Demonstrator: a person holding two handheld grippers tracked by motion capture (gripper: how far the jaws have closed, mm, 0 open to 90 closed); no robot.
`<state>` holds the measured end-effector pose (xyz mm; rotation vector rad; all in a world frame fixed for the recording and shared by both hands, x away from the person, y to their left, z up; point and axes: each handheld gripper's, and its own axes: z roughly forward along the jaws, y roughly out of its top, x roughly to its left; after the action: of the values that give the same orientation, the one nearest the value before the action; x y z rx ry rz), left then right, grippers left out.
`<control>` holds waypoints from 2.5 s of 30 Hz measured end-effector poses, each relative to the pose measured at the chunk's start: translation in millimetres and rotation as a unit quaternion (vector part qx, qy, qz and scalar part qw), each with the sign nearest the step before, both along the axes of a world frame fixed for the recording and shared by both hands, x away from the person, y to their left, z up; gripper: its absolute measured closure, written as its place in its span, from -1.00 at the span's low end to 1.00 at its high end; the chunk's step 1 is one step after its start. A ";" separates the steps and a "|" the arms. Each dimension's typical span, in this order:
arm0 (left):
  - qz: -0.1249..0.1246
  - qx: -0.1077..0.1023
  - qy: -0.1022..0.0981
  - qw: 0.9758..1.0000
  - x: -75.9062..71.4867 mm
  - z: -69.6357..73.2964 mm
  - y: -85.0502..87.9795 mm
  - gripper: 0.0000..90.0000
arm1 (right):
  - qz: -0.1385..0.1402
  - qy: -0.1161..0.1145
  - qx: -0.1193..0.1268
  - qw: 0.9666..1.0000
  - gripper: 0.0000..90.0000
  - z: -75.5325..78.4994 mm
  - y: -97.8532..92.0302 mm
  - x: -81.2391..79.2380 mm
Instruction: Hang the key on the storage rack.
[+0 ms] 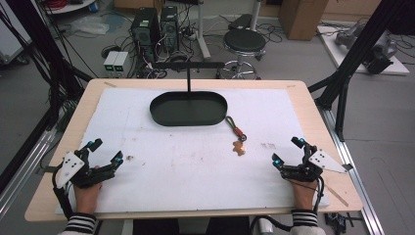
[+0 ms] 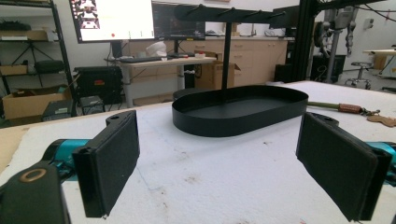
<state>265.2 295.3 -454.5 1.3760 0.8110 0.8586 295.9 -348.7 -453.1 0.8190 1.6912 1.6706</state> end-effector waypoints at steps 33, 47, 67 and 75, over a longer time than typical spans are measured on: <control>-0.001 -0.001 -0.001 1.000 0.0 0.0 0.3 -0.69 | -0.014 0.022 -0.010 1.000 -0.99 6.4 -3.8 4.5; -0.001 -0.001 -0.001 1.000 0.0 0.0 0.3 -0.69 | 0.003 0.087 -0.056 0.995 -0.99 57.7 2.9 48.3; -0.001 -0.002 0.002 1.000 0.4 0.1 0.8 -0.69 | 0.066 0.203 -0.204 0.955 -0.99 97.6 62.9 126.1; 0.000 -0.003 0.002 1.000 0.7 0.1 0.6 -0.69 | 0.084 0.248 -0.267 0.927 -0.99 100.8 93.3 149.1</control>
<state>265.9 295.9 -454.5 1.3724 0.8162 0.8519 445.1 -255.3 -352.4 0.8816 2.4748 1.0420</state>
